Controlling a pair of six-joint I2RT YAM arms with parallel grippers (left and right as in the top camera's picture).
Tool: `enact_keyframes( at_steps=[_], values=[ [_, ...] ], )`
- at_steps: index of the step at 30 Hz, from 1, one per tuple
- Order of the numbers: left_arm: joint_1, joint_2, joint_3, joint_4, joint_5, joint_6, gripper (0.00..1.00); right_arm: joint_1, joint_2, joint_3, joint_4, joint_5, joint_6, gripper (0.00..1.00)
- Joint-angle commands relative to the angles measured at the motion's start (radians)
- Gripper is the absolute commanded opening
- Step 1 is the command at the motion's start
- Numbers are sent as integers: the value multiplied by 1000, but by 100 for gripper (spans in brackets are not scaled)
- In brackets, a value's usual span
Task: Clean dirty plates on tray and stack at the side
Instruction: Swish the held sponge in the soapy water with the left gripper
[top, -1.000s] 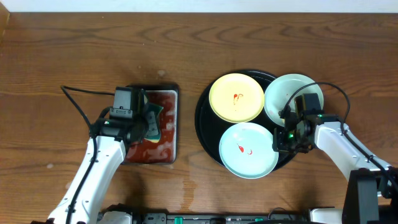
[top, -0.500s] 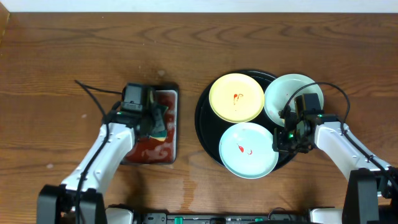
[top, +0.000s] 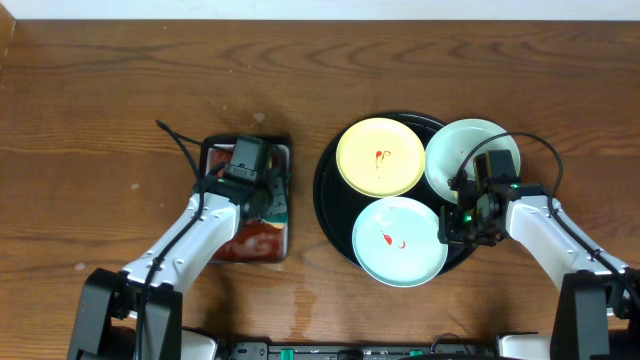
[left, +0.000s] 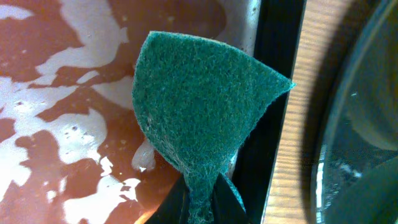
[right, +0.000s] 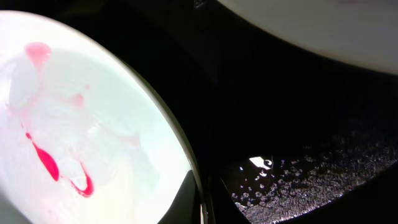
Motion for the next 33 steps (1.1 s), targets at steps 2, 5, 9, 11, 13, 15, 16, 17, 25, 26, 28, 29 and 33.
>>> enact_keyframes(
  at_steps=[2, 5, 9, 11, 13, 15, 16, 17, 25, 26, 28, 29, 33],
  values=[
    [-23, -1, 1, 19, 10, -42, 7, 11, 7, -4, 11, 11, 8, 1],
    [-34, -1, 1, 21, 11, -60, 8, 11, 7, -4, 11, 11, 8, 1],
    [-53, -1, 1, 31, 37, -64, 8, 11, 7, -4, 11, 11, 8, 1],
    [-63, -1, 1, 37, 36, -79, 8, 11, 7, -4, 11, 11, 8, 1],
    [-72, -1, 1, 46, 37, -82, 7, 11, 7, -4, 9, 11, 8, 1],
    [-75, -1, 1, 48, 36, -82, 7, 11, 7, -4, 7, 11, 8, 1],
    [-74, -1, 1, 48, 36, -81, 7, 11, 7, -4, 8, 11, 8, 1],
    [-73, -2, 1, 47, 36, -80, 7, 11, 7, -4, 8, 11, 8, 1],
    [3, -115, 1, 45, 91, 5, 7, 11, 7, -4, 8, 11, 8, 1],
    [21, -138, 1, 43, 144, 60, 7, 11, 7, -4, 8, 11, 7, 1],
    [62, -183, 1, 35, 249, 154, 7, 11, 7, -4, 8, 11, 8, 1],
    [88, -207, 1, 26, 289, 183, 7, 11, 7, -4, 9, 11, 8, 1],
    [183, -263, 1, -5, 389, 269, 7, 11, 7, -4, 11, 11, 8, 1]
  ],
)
